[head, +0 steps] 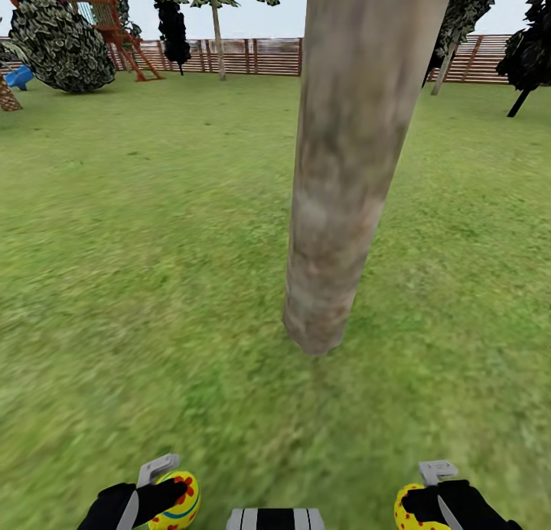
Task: Take the three Easter eggs out of the wicker basket on the lawn in the garden, then place them on the lawn next to a single tree (choose any tree) so that all three eggs are next to the same tree and none are left in the basket.
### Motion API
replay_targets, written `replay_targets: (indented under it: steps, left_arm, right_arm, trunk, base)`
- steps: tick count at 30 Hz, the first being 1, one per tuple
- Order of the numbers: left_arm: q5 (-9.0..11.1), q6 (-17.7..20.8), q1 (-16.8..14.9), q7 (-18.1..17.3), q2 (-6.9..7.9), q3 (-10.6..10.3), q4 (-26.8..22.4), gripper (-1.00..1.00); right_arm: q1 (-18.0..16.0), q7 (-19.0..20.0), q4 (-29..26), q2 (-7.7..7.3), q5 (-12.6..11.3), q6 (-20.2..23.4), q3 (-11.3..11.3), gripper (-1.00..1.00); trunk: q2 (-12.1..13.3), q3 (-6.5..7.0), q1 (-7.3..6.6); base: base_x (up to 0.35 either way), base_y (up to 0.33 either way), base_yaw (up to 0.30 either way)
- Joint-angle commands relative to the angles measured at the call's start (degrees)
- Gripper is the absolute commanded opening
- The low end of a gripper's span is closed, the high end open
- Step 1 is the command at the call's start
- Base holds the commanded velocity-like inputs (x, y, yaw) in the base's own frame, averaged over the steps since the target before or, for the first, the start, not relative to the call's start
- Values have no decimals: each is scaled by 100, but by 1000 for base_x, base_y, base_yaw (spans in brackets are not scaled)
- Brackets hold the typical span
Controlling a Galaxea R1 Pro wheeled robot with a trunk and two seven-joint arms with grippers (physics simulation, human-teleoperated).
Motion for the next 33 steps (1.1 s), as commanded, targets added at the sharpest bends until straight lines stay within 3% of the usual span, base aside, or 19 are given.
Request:
replay_targets:
  steps: [1,8,15,23,27,33]
  left_arm:
    - [-22,34,-3,-40,-2,36,-6,100]
    - [-9,34,-3,-41,-17,37,-2,100]
    - [-18,34,-3,-40,-10,37,2,100]
    - [-9,34,-3,-40,-17,37,68,100]
    - [-9,34,-3,-40,-17,31,68,100]
    - [-9,34,-3,-47,-13,33,76,100]
  right_arm:
    - [-1,-1,-9,-9,-25,29,27,100]
    - [-1,-1,-9,-1,-21,29,40,100]
    - [-1,-1,-9,-1,-25,29,41,100]
    - [-1,-1,-9,6,-28,21,47,100]
    - [-1,-90,-9,119,5,12,49,100]
    - [-1,-184,-9,131,2,12,41,100]
  trunk:
    - [-2,-5,-1]
    - [-2,-5,-1]
    - [7,150,-19]
    - [18,327,-40]
    - [24,416,-50]
    - [32,549,-65]
  base:
    - [0,0,0]
    - [0,0,0]
    - [-19,0,0]
    - [-323,0,0]
    - [-147,0,231]
    - [-3,0,291]
